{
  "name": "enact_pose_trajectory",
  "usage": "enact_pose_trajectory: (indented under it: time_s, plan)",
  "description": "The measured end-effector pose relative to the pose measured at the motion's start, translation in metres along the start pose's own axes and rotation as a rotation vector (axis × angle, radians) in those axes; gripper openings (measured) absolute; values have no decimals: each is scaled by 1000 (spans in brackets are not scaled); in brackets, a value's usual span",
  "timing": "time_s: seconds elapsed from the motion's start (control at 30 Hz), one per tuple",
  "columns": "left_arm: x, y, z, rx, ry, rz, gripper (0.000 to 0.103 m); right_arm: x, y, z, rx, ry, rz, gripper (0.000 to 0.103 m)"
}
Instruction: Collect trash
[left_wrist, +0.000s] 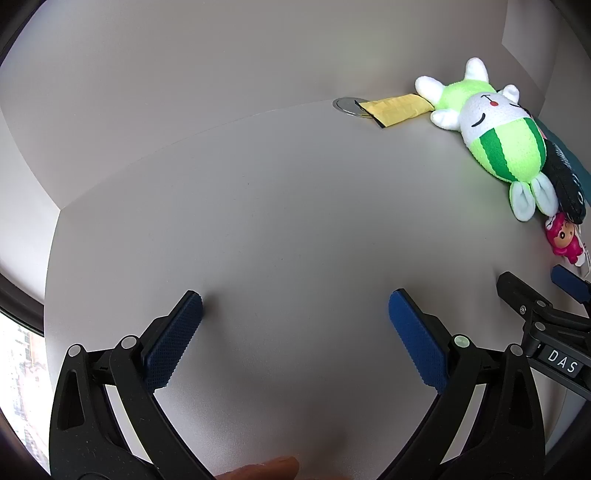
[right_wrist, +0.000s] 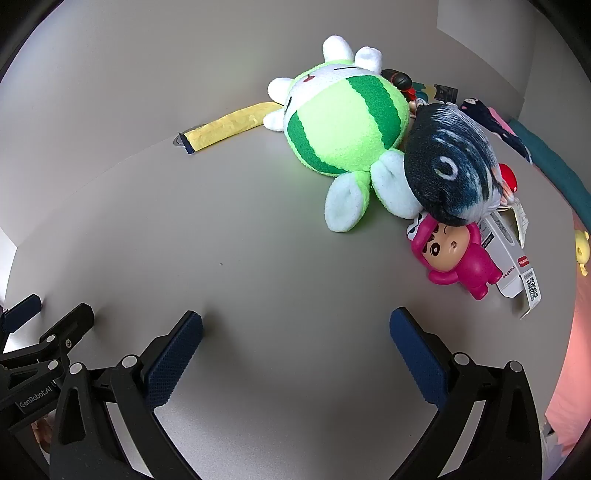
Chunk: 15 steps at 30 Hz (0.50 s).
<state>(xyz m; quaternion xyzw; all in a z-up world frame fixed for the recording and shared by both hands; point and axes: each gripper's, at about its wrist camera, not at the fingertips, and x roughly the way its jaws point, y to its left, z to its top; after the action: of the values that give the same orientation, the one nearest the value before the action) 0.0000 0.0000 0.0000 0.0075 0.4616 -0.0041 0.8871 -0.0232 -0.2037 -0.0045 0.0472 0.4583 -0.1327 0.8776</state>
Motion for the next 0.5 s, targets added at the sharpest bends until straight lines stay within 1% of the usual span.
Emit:
enact_pose_trajectory:
  time_s: [0.03, 0.5]
  plan:
    - [0, 0, 0, 0, 0, 0, 97, 0, 0, 0, 0, 0, 0, 101]
    - [0, 0, 0, 0, 0, 0, 97, 0, 0, 0, 0, -1, 0, 101]
